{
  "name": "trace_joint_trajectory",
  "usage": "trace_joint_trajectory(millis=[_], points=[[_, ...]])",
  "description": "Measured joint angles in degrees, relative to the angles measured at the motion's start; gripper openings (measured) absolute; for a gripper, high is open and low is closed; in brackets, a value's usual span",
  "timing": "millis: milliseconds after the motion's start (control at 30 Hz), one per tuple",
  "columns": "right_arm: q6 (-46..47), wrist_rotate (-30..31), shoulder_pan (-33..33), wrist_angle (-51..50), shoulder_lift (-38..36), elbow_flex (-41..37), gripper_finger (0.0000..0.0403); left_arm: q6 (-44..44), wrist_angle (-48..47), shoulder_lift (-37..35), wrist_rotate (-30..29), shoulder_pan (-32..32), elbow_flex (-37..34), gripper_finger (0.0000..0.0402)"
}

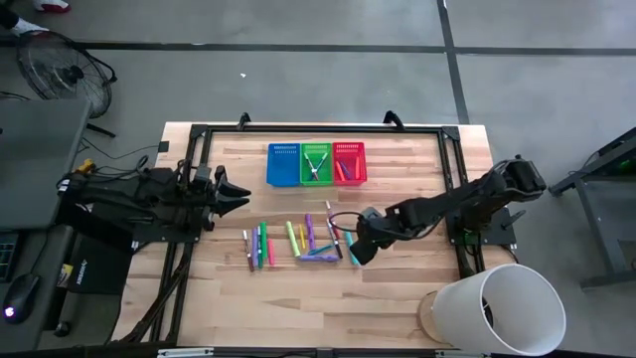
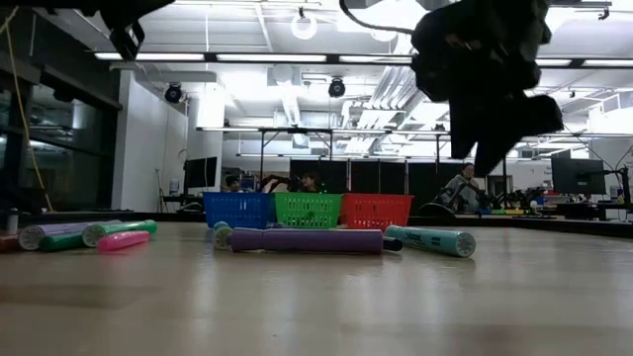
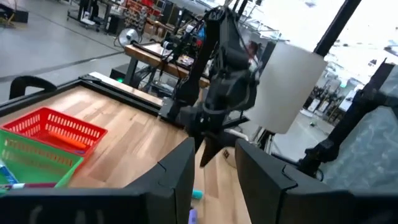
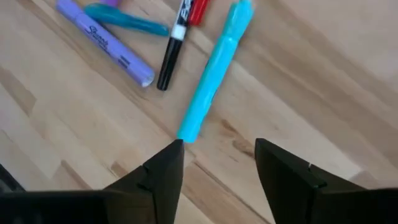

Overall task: Pick & Place Markers
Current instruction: Put the mint green highlighter into the blue bin

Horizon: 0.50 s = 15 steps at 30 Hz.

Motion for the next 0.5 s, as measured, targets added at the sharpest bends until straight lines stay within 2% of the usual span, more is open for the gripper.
trace_joint_trajectory(millis=[267,500], points=[[3.9,-1.7,2.8,1.9,0.0,-1.4,0.0184,-1.7,-1.9,2.8,-0.4,0.0,2.9,0.0115],[5.4,-1.3,4.4,-0.4,0.0,2.4,0.0172,-2.7,-2.0,5.6,0.3,0.0,2.9,0.0115]])
